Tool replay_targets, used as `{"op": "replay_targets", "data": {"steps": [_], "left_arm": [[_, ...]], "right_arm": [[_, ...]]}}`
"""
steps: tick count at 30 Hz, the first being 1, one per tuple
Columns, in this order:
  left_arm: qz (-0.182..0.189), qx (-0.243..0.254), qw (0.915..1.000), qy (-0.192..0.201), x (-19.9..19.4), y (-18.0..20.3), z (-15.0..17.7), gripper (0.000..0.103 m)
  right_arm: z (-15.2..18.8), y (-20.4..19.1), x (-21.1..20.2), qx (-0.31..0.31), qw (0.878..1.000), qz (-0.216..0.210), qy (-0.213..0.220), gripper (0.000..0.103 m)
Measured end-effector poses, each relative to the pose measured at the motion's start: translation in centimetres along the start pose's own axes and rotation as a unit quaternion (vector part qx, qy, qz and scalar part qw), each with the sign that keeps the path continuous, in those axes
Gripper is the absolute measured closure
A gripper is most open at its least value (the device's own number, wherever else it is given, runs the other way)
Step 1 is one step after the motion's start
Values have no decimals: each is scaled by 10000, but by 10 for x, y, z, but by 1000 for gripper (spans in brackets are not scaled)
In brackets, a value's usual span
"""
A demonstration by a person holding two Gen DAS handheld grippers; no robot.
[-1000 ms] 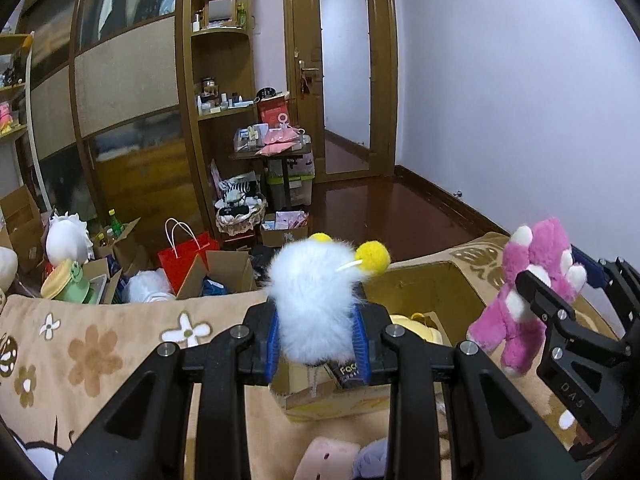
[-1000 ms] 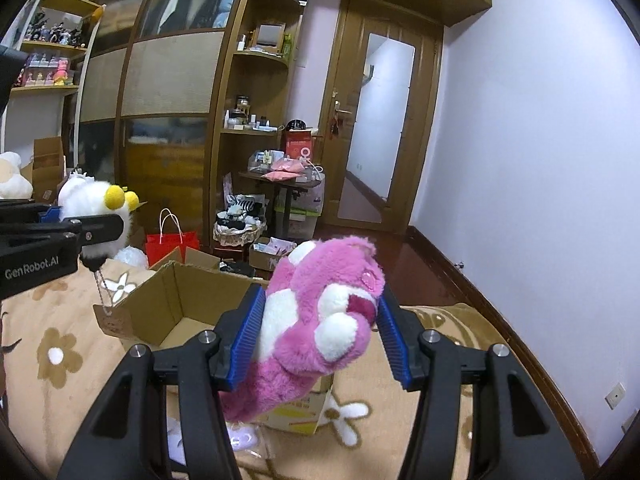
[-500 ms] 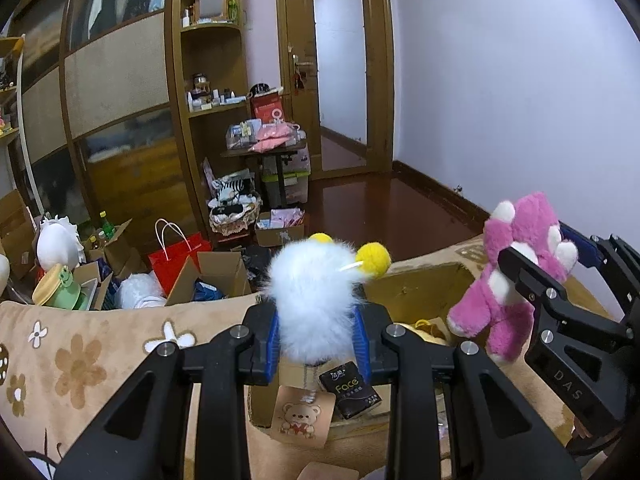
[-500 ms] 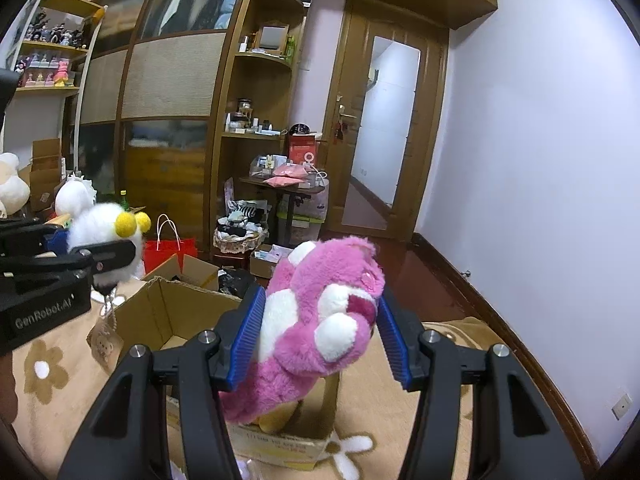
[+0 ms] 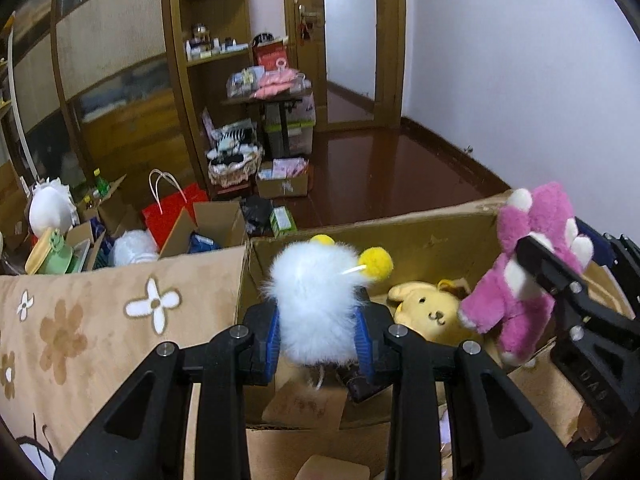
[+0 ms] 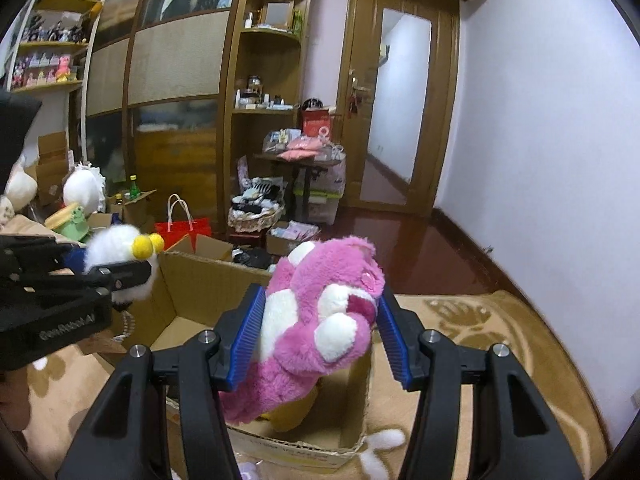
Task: Organize soft objects
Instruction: 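Carry the white chick with the left tool while the right tool carries the pink plush over the box, then open the left tool over the box while the right tool releases the pink plush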
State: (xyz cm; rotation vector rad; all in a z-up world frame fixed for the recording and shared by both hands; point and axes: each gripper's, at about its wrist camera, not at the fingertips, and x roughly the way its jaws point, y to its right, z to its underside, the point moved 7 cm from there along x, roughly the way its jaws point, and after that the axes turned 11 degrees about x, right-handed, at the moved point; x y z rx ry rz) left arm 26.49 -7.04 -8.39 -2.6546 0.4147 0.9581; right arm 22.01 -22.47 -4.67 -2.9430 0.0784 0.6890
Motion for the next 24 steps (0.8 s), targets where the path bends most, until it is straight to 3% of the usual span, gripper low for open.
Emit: {"op": "replay_targets", "data": {"steps": [8,13,15,19,21,24], "left_arm": [[-5,-3,9996,-292,8,1,13,72],[-43,-60,9993,-365,7,-2,16,64],[-70,-68,9992,-383,6,-4,17,49],[-142,33,9988,-458,2,-7,22,45],[-97,-15,9989,-468,-1,-8,24,30],[-135,-70,9992,-364,-10,-11,25,19]], "right_arm": [[3,7,4,182,9997,-74,-132,43],[1,2,1,104,9998,-153,-65,43],[1,4,0,150,9998,-146,-58,43],[1,1,-3,156,9994,-291,-97,43],[1,-5,-4,55,9994,-310,-130,43],[2,-11,-9,-2,9994,-306,-173,37]]}}
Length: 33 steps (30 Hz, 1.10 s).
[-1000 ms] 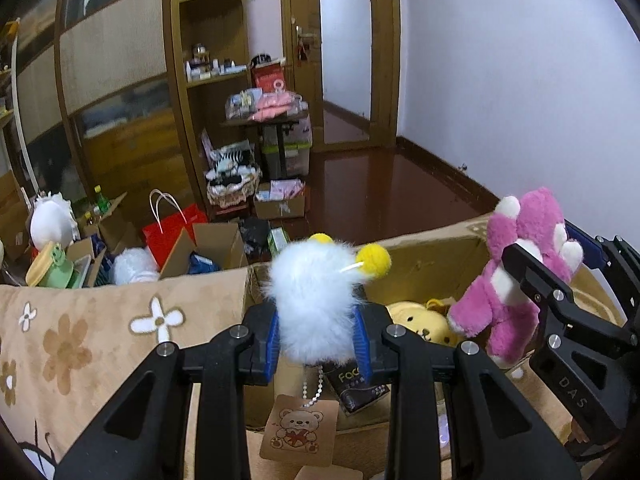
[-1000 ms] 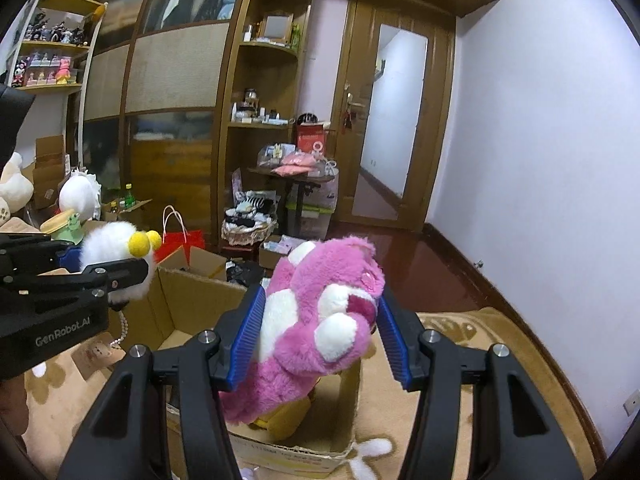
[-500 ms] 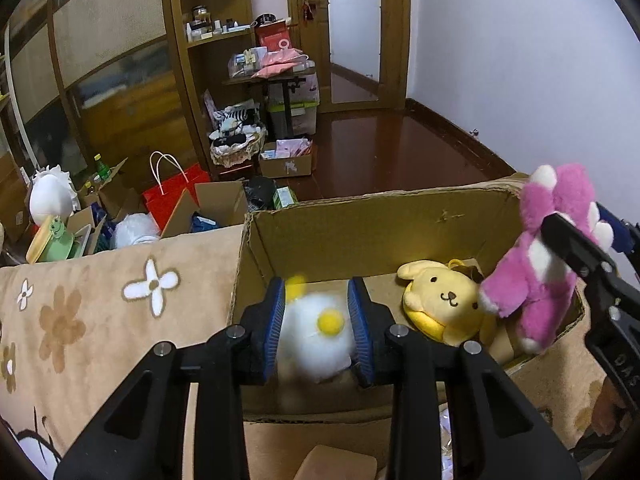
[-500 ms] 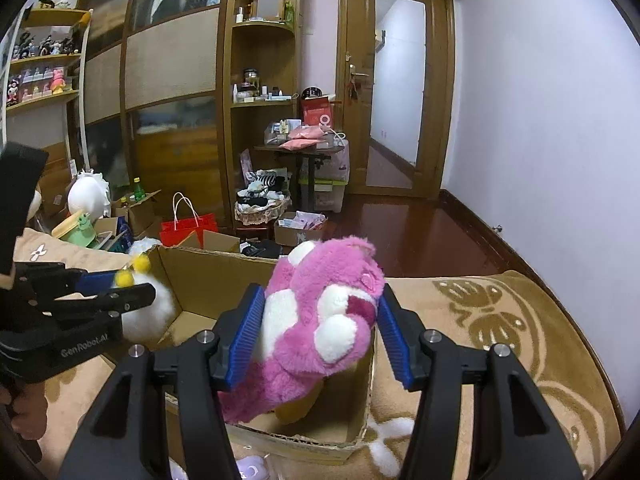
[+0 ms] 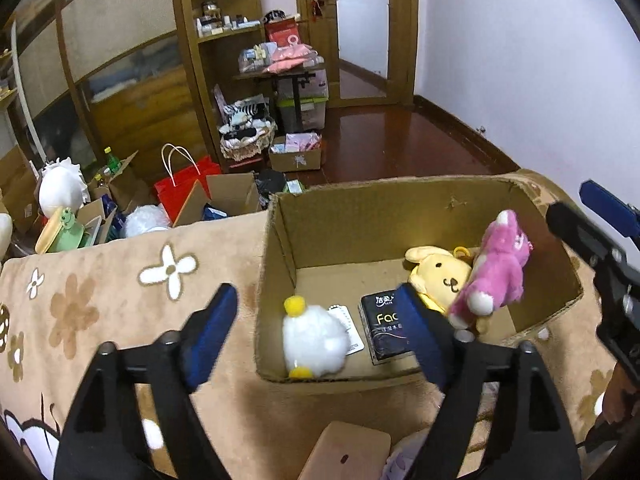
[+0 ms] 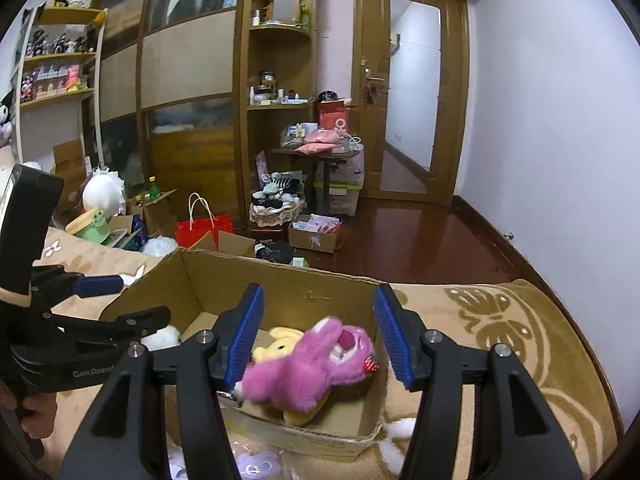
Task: Organize soft objects
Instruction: 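Open the left tool over the box while the right tool releases the pink plush, then move both tools back toward the marshmallow plush and green tissue pack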
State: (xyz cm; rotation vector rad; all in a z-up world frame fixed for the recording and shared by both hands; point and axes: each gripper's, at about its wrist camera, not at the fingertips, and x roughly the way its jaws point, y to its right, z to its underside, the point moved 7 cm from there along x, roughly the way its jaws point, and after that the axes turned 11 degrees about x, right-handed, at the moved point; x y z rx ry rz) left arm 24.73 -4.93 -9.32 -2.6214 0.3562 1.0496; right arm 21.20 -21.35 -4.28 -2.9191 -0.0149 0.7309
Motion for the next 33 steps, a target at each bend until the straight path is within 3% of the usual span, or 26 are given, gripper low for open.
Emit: {"op": "replay_targets", "data": {"steps": [2,4,11,33], "left_arm": [[-30,13,10000,8,-6,-1,1,14],[-66,11,10000,2,-12,-3,4,12],[-98,113,9999,43,-42,-5,17,4],[-123,418,9984,-367,-114,2,66,3]], "right_arm": [[-1,-2,-5,-2,10000,5,1,26],[-1,-4,-13,-15,10000,2,1,24],[-4,-7,-42,52,9999,41,-75,0],[32,-1,-136,26,9991,122,-413,0]]}}
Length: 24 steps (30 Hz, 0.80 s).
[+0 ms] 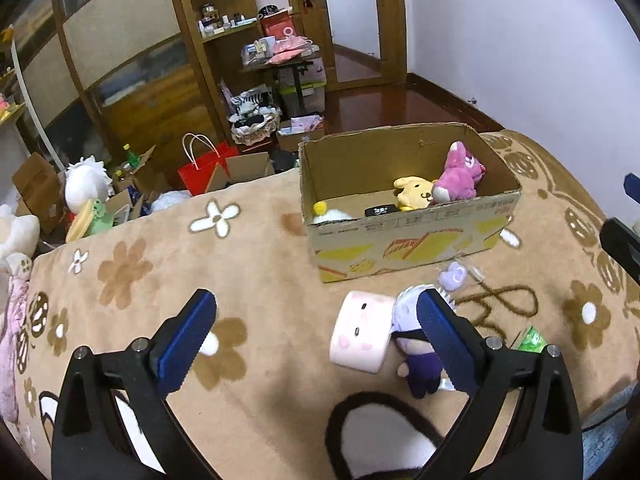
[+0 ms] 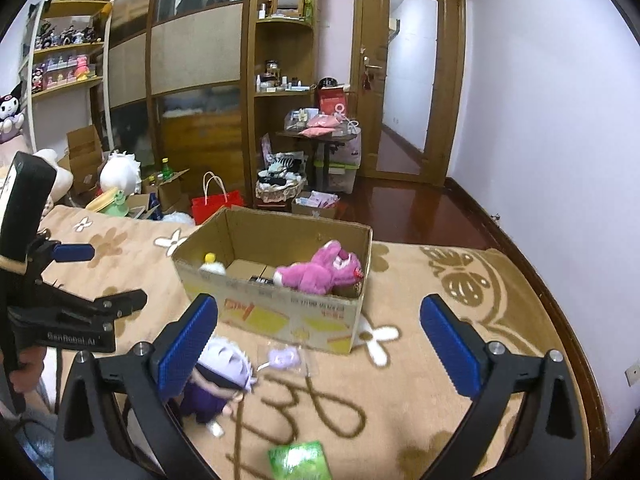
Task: Organize soft objects
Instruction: 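Move both tools back toward the marshmallow plush and green tissue pack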
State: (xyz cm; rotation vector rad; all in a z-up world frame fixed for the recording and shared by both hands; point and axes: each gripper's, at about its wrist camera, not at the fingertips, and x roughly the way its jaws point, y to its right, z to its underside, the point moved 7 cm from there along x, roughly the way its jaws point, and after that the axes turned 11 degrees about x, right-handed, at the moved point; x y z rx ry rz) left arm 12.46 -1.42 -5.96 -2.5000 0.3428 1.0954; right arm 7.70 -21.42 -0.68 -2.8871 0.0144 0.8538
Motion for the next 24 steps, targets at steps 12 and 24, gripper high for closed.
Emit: {"op": "replay_targets", "data": {"steps": [12,24], "left_arm": [[143,121,9985,-509,28,9,20,3],[280,157,9943,-1017,60,19,35,3]], "right_arm": [[43,9,5,269,9984,103,-491,0],[70,9,26,276,9955,100,-902,0]]}}
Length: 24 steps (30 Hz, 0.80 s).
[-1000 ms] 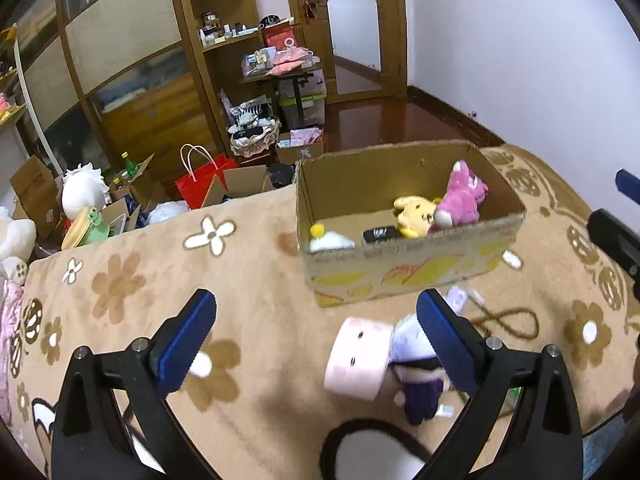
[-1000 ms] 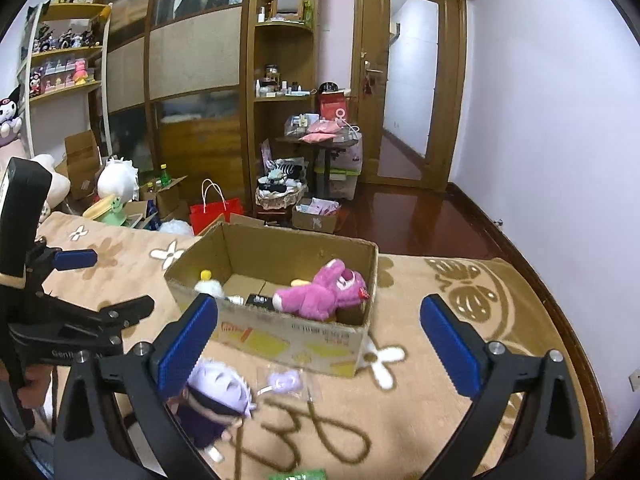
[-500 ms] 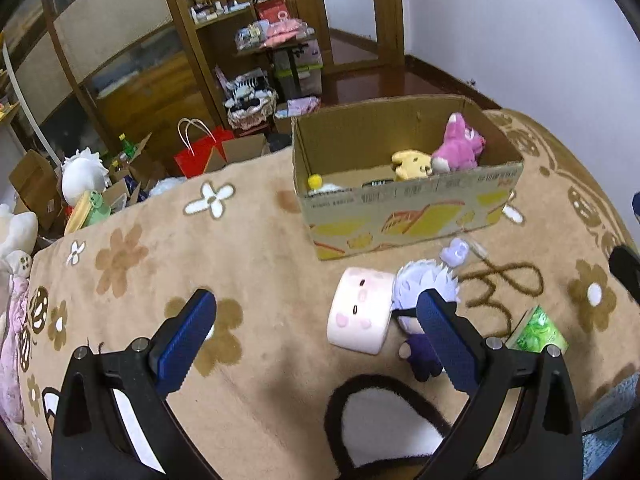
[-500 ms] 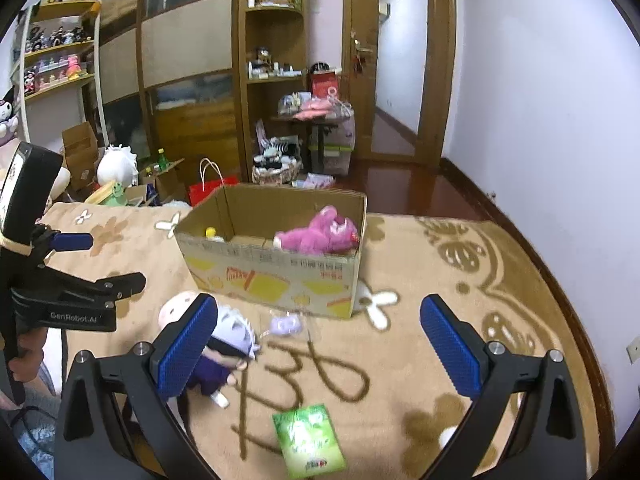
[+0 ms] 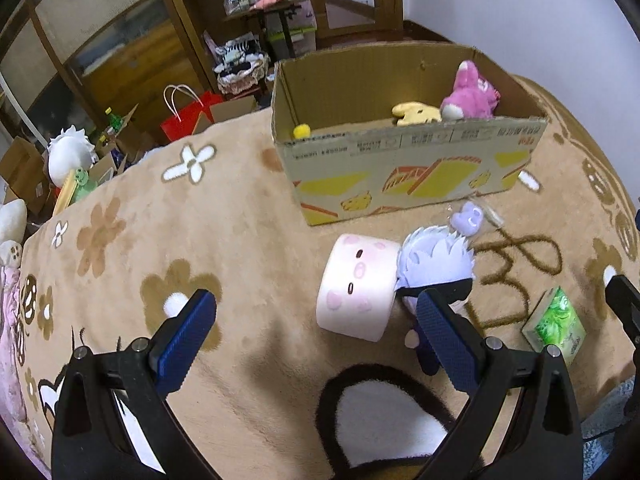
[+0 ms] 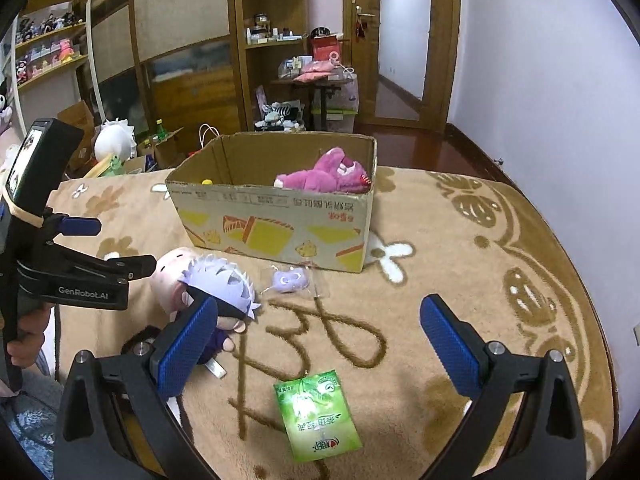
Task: Organize soft objects
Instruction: 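Move both tools back toward the marshmallow plush and green tissue pack, then close the left tool on the marshmallow plush while the right tool grips the green tissue pack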
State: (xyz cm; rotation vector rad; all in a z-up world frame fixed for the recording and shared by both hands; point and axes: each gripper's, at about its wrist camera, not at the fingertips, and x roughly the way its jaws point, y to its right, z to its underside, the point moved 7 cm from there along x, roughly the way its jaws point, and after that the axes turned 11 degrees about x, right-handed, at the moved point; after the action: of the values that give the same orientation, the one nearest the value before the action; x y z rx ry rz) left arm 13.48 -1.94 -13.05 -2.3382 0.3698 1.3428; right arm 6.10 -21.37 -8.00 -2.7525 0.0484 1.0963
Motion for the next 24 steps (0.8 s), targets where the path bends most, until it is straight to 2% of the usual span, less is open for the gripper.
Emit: {"op": "replay_targets", "data": {"steps": [5,8,24], "left_arm": [[73,-55,9996,-280,16,-1,5,3],[85,-44,9993,-359,21,0,6,3],[312,-71,9942,-1025,59,5,17,3]], "right_arm": [[9,0,10,-59,9998,33,-188,0],[17,0,18,-65,9992,72,-382,5],[59,5,62,127,9893,120,-1447,5]]}}
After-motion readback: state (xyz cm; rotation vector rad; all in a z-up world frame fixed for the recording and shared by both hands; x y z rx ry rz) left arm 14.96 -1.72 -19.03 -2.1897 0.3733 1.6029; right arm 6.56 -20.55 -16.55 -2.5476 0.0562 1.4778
